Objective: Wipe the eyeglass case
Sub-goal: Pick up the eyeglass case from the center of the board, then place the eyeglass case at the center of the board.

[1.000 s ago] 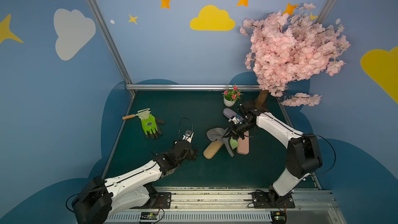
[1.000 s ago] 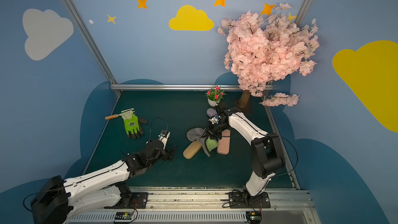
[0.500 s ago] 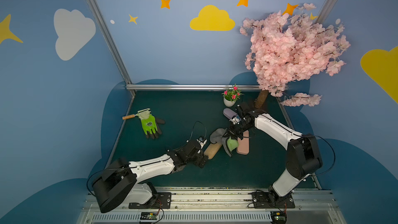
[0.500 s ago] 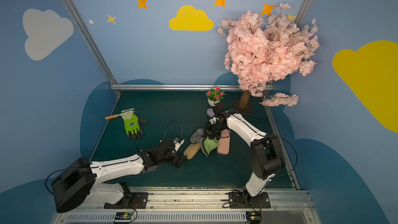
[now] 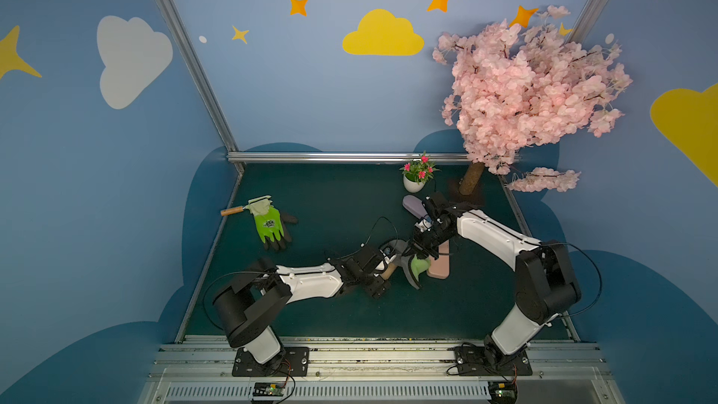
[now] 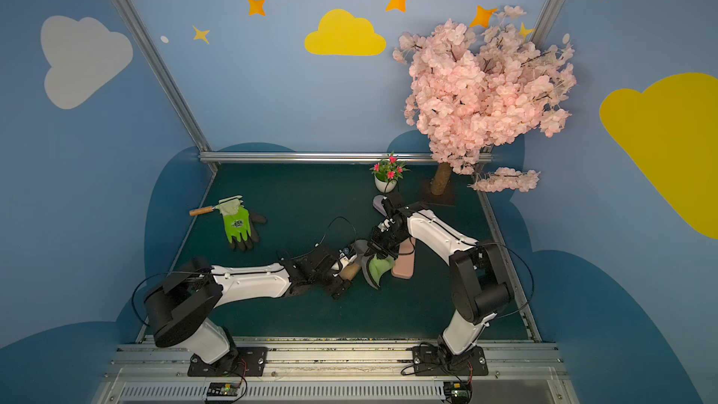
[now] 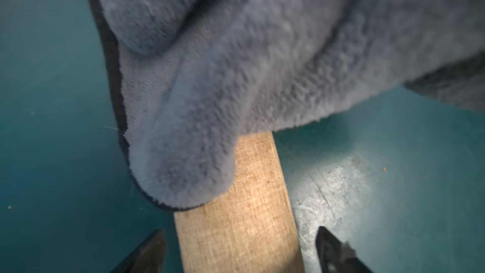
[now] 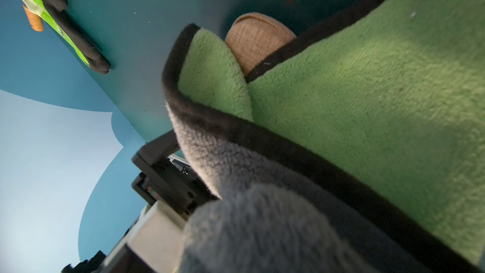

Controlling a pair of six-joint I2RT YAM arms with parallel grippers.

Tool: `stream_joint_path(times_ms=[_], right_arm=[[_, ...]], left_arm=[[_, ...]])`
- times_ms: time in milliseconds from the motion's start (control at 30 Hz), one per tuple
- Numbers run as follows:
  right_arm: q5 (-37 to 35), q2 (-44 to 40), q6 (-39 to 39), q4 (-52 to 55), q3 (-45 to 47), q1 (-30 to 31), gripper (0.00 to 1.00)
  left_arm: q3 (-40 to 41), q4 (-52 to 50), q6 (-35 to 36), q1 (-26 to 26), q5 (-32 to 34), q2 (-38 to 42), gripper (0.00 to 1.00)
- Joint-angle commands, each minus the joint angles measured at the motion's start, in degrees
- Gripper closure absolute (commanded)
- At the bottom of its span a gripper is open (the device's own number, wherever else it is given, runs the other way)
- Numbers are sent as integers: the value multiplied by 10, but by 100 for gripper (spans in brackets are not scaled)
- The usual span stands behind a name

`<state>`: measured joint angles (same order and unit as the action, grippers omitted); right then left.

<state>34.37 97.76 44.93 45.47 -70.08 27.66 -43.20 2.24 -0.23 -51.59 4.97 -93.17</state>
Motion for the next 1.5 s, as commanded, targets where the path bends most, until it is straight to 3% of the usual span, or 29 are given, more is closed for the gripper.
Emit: stream_joint_path(times_ms=[0,100,300,367,433,567,700,867,933,1033,1233,1333,1467], right_arm=[[39,27,12,-24,-31,17,100],[77,72,48,-75,-21,36,100],[80,145,114,-199,33,47,100],[52,175,69,-142,13,34,100],[-21,185,15,-77,0,2,100],[-119,170,-28,-46,-7,-47,100],[-111,156,-47,-45,-43,-41,100],[7,138,-50,-40,-95,21,100],[5,127,-54,-11,-119,24,100],[-24,89,-63,12,-156,-31,100],[-18,41,-105,101,-320,-78,100],[-1,21,-106,112,-350,-78,100],[-37,-8,-115,117,-332,-85,100]], left_arm=[[11,13,17,-1,-13,-2,21],[15,23,20,-1,-10,-5,28],[29,45,17,-1,24,0,50],[36,55,12,-1,39,5,57],[38,55,12,1,38,8,61],[45,56,12,1,36,18,70],[51,59,12,1,30,21,75],[48,54,14,0,23,20,76],[44,45,12,0,21,23,76],[44,33,2,1,17,35,77],[35,18,7,-1,-16,38,75],[-2,6,26,-1,-27,0,74],[-97,-34,48,-2,-38,-69,72]])
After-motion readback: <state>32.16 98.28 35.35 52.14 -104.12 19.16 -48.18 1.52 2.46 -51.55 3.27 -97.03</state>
